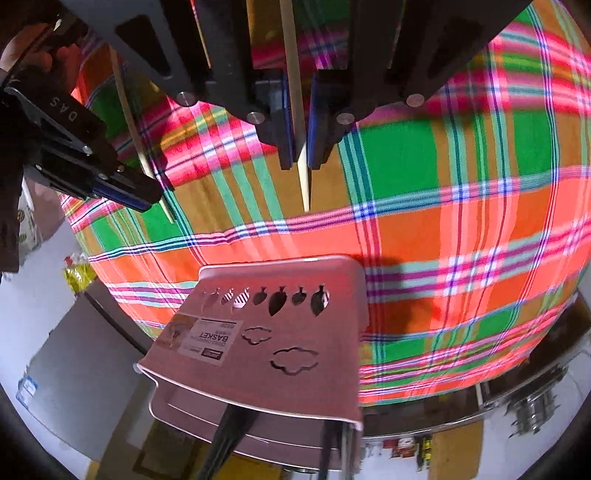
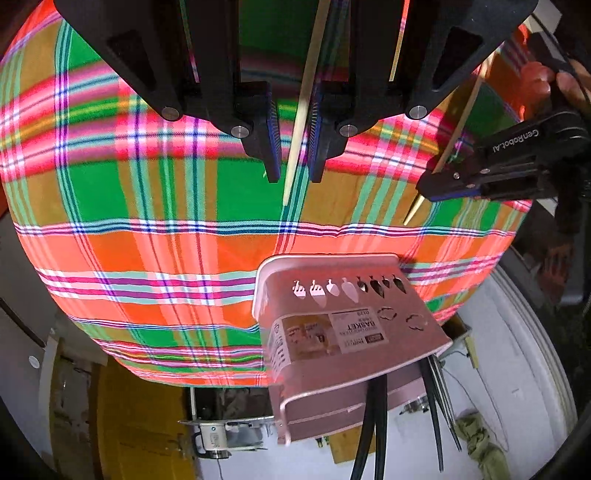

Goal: Organize utensils
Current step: 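Lift both held wooden chopsticks and carry them over the pink basket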

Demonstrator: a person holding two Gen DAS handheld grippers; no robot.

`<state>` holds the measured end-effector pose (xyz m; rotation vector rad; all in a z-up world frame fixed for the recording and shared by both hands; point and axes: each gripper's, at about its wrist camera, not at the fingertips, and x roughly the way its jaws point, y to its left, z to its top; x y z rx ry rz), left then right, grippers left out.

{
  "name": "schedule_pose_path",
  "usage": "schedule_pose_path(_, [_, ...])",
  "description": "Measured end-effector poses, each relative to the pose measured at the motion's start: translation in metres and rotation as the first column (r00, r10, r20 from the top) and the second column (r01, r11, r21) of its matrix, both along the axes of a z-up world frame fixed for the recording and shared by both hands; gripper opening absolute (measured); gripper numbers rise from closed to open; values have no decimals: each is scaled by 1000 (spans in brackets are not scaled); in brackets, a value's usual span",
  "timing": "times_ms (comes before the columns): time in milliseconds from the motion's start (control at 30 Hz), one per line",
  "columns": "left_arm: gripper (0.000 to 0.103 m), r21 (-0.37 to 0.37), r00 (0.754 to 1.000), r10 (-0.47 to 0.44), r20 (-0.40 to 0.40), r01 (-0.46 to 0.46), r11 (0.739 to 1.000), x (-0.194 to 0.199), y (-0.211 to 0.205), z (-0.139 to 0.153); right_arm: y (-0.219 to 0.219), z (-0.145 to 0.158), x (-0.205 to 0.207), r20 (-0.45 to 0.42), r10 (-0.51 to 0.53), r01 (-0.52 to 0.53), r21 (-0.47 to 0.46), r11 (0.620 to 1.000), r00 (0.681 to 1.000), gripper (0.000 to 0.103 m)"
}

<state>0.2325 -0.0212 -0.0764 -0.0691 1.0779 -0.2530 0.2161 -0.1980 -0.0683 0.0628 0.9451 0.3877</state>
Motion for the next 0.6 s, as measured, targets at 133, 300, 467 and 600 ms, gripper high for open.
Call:
schedule_pose_path(133, [7, 21, 1000, -21, -6, 21, 1000, 8, -5, 1, 8, -5, 9, -26, 10, -11, -32, 999, 1000, 16])
schedule_pose_path(300, [7, 34, 999, -40, -11, 41, 999, 14, -8, 0, 11, -6, 15, -37, 10, -12, -47, 999, 999, 15])
schedule_pose_path(467, [7, 56, 999, -52, -13, 53, 997, 18, -13, 0, 12, -5, 17, -47, 2, -4, -62, 998, 999, 6])
schedule_pose_path(600, [5, 34, 999, -42, -20, 43, 999, 19, -11, 1, 14, -2, 15, -49, 10, -13, -63, 998, 999, 5])
